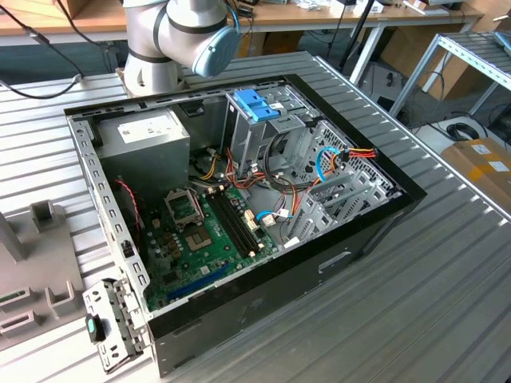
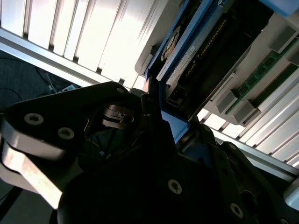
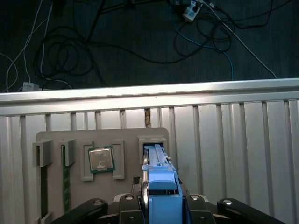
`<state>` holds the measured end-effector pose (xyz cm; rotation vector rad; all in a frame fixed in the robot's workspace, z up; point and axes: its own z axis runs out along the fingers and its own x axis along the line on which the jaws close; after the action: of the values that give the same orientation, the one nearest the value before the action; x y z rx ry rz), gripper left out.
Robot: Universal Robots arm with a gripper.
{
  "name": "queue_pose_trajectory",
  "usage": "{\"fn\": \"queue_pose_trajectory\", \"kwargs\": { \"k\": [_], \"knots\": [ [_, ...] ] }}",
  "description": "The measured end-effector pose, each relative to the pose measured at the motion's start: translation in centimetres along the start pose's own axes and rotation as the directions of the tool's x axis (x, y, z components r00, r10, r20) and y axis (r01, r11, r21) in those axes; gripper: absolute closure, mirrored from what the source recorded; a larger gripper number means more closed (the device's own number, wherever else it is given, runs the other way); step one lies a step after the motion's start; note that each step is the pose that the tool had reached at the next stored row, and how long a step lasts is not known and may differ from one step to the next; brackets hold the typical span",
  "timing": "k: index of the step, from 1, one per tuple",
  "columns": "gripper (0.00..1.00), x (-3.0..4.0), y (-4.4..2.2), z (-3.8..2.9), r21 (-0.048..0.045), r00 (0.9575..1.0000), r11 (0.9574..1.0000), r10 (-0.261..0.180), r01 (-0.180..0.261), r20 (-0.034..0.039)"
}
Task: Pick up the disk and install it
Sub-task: 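Pick up the disk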
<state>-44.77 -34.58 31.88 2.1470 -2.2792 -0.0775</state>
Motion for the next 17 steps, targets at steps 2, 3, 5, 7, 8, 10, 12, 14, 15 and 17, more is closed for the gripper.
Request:
{"fn": "queue_pose_trajectory", "kwargs": {
  "k": [2,3,5,7,8,10,12,14,15,17],
  "knots": [
    [0.63,0.00,0.00,-0.08,-0.0002,1.0000,1.0000,0.000,0.000,-0.0001],
    [0.63,0.00,0.01,-0.12,-0.0003,1.0000,1.0000,0.000,0.000,-0.0002],
    [0.63,-0.01,0.01,-0.23,-0.0001,1.0000,1.0000,0.000,0.000,0.0000],
    [0.63,-0.01,0.01,-0.32,-0.0001,1.0000,1.0000,0.000,0.000,-0.0001],
    [0.63,-0.01,0.01,-0.36,0.0000,1.0000,1.0000,0.000,0.000,0.0000],
    [0.63,-0.01,0.02,-0.46,-0.0002,1.0000,1.0000,0.000,0.000,-0.0001],
    [0.63,-0.01,0.02,-0.54,-0.0001,1.0000,1.0000,0.000,0.000,-0.0001],
    [0.63,-0.02,0.03,-0.61,-0.0001,1.0000,1.0000,0.000,0.000,0.0000],
    [0.63,-0.02,0.03,-0.66,-0.0001,1.0000,1.0000,0.000,0.000,0.0000],
    [0.63,-0.02,0.03,-0.76,-0.0002,1.0000,1.0000,0.000,0.000,-0.0001]
  ]
}}
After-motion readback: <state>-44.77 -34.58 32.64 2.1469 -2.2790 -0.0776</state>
